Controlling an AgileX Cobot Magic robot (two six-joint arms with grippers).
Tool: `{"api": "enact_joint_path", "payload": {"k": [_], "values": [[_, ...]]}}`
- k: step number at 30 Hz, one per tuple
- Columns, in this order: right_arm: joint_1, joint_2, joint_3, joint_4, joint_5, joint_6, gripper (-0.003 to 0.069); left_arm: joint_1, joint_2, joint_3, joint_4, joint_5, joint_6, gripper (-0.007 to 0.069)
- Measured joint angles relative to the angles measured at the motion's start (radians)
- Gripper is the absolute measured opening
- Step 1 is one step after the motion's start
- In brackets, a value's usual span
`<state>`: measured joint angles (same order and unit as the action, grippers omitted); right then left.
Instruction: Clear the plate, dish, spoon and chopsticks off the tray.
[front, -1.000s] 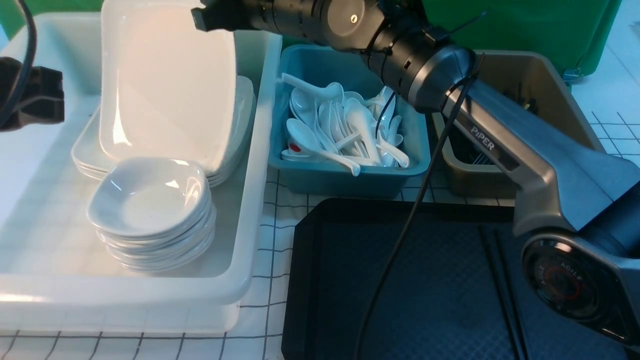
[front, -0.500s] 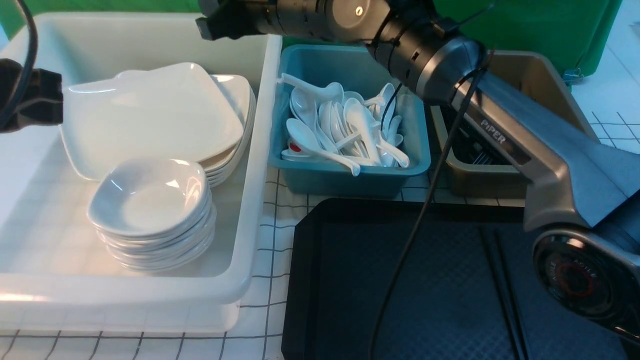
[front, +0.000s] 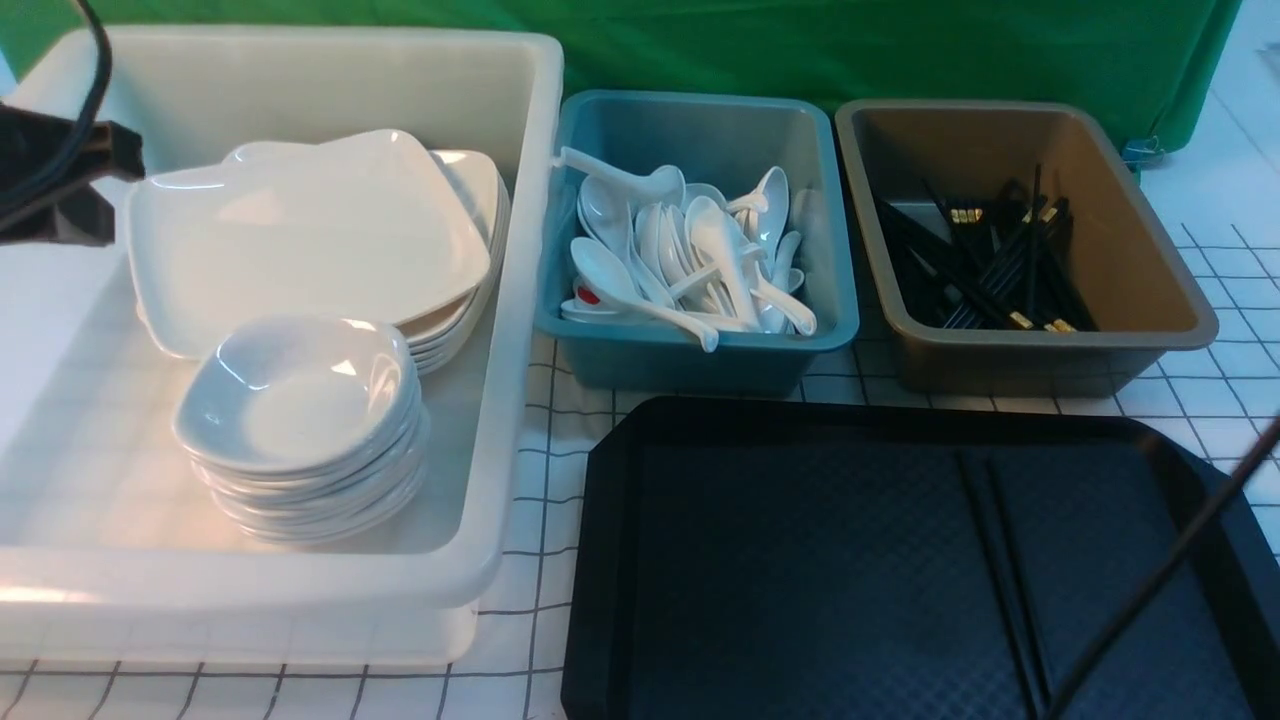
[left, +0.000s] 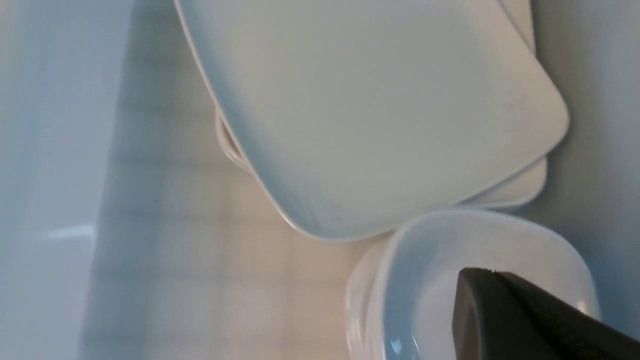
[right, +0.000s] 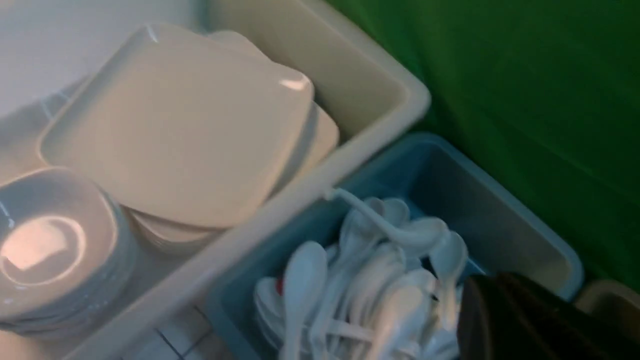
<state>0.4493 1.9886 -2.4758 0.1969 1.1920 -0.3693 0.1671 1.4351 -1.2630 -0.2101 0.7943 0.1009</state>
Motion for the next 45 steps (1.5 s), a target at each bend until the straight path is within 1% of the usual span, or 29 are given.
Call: {"api": "enact_joint_path", "payload": {"k": [3, 5, 12, 14, 20, 26, 31, 39, 40, 41, 43, 45], "values": [[-0.059, -0.063, 0.041, -0.015, 0.017, 0.015, 0.0008, 0.0, 0.142, -0.137, 0.078, 0.035, -0.053, -0.0003], [-0.076, -0.1, 0.082, -0.021, 0.021, 0.021, 0.0008, 0.0, 0.222, -0.208, 0.135, 0.051, -0.084, -0.0003], [-0.079, -0.218, 0.269, -0.011, 0.028, -0.008, 0.0009, 0.0, 0.477, -0.427, 0.368, 0.054, -0.208, -0.0003], [-0.079, -0.242, 0.315, -0.011, 0.028, -0.016, 0.0009, 0.0, 0.534, -0.47, 0.402, 0.047, -0.22, -0.0003], [-0.079, -0.275, 0.377, -0.01, 0.033, -0.031, 0.0009, 0.0, 0.653, -0.523, 0.458, -0.029, -0.235, -0.0003], [-0.079, -0.289, 0.384, -0.009, 0.033, -0.037, 0.0009, 0.0, 0.741, -0.527, 0.574, -0.098, -0.264, -0.0003], [-0.079, -0.293, 0.384, 0.007, 0.032, -0.038, 0.0009, 0.0, 0.768, -0.527, 0.584, -0.152, -0.275, -0.0003], [-0.079, -0.295, 0.384, 0.053, 0.033, -0.045, 0.0009, 0.001, 0.786, -0.527, 0.549, -0.395, -0.276, -0.0003], [-0.079, -0.295, 0.384, 0.067, 0.033, -0.045, 0.001, 0.001, 0.786, -0.527, 0.518, -0.459, -0.276, -0.0003], [-0.079, -0.295, 0.385, 0.074, 0.033, -0.045, 0.001, 0.001, 0.786, -0.527, 0.493, -0.487, -0.276, -0.0003], [-0.079, -0.296, 0.385, 0.083, 0.033, -0.045, 0.001, 0.001, 0.781, -0.527, 0.451, -0.491, -0.263, -0.0003], [-0.079, -0.297, 0.385, 0.085, 0.033, -0.045, 0.001, 0.001, 0.774, -0.527, 0.427, -0.457, -0.252, -0.0003]]}}
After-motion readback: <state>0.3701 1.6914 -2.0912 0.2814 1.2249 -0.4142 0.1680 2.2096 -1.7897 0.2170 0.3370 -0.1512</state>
